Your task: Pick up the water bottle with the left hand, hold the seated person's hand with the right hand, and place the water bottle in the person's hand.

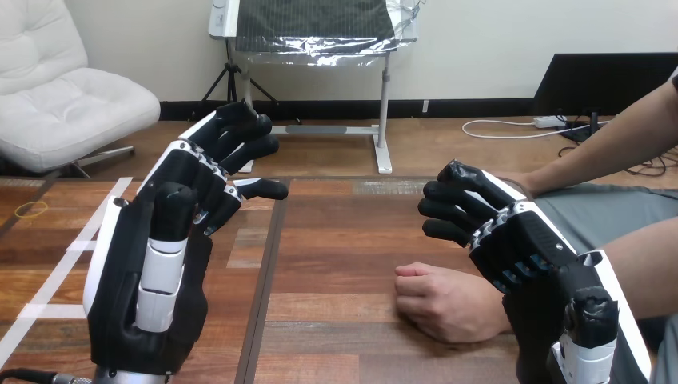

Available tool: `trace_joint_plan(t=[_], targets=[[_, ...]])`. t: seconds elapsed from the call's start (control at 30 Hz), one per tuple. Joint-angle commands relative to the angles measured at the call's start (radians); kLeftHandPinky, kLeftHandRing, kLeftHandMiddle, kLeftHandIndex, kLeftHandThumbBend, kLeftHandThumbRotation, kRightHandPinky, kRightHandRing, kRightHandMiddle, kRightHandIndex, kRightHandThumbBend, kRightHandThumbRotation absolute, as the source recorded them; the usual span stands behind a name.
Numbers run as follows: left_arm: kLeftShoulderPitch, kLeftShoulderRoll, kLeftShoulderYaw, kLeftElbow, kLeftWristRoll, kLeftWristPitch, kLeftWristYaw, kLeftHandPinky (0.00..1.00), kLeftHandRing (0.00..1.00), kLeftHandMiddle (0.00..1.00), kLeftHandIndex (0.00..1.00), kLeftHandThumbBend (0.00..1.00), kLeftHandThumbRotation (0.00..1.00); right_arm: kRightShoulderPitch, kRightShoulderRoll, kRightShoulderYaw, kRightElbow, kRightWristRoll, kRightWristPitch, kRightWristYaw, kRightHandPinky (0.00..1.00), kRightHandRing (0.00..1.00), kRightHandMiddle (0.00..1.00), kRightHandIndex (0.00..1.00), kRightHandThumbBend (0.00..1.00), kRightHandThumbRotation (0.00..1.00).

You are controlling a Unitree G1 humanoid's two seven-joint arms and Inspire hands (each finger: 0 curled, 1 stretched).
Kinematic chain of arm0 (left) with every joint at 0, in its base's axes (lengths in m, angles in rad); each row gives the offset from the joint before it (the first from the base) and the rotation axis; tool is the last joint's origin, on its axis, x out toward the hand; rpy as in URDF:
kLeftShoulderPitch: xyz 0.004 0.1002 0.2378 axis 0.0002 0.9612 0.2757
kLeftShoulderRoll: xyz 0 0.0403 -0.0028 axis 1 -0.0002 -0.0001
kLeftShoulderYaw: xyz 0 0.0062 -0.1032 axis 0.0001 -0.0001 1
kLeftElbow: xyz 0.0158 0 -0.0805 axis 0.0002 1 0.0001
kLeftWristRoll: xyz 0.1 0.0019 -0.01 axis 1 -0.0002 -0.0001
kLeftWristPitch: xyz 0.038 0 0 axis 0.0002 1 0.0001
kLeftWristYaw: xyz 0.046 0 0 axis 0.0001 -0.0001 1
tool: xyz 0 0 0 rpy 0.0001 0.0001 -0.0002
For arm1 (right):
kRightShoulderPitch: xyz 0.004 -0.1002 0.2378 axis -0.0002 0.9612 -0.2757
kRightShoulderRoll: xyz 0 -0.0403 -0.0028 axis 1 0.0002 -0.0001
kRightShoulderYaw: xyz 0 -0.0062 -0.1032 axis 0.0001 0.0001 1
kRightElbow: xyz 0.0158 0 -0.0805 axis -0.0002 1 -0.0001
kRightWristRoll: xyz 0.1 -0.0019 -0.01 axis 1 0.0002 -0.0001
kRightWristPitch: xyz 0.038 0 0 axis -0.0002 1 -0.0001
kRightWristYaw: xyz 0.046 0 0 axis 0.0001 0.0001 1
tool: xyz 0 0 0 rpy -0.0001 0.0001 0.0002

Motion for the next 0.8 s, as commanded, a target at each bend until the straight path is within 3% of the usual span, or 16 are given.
trace_joint_plan(t=[0.0,0.57,0.67,0.7,0.77], targets=[[-0.041,-0.011,-0.006,-0.039,-0.003,-0.003,-0.001,0.61,0.8,0.8,0.79,0.63,0.85,-0.036,-0.001,-0.007,-0.019,0.013,-0.009,0.001,0.77,0.81,0.81,0.82,0.83,1.0],[-0.046,-0.008,0.021,-0.022,0.037,-0.023,0.011,0.63,0.81,0.81,0.8,0.64,0.83,-0.032,0.0,-0.006,-0.021,0.006,-0.007,-0.003,0.78,0.81,0.81,0.82,0.82,1.0],[-0.048,-0.014,0.03,-0.021,0.073,-0.03,0.031,0.66,0.82,0.82,0.8,0.67,0.77,-0.03,0.0,-0.007,-0.023,0.004,-0.007,-0.005,0.78,0.81,0.81,0.82,0.82,1.0],[-0.049,-0.017,0.032,-0.02,0.085,-0.033,0.038,0.68,0.83,0.82,0.8,0.72,0.67,-0.03,0.001,-0.007,-0.023,0.003,-0.007,-0.005,0.78,0.81,0.81,0.82,0.82,1.0],[-0.051,-0.021,0.035,-0.021,0.11,-0.035,0.052,0.69,0.84,0.83,0.81,0.75,0.61,-0.03,0.0,-0.007,-0.022,0.005,-0.009,-0.004,0.78,0.81,0.81,0.83,0.82,1.0]])
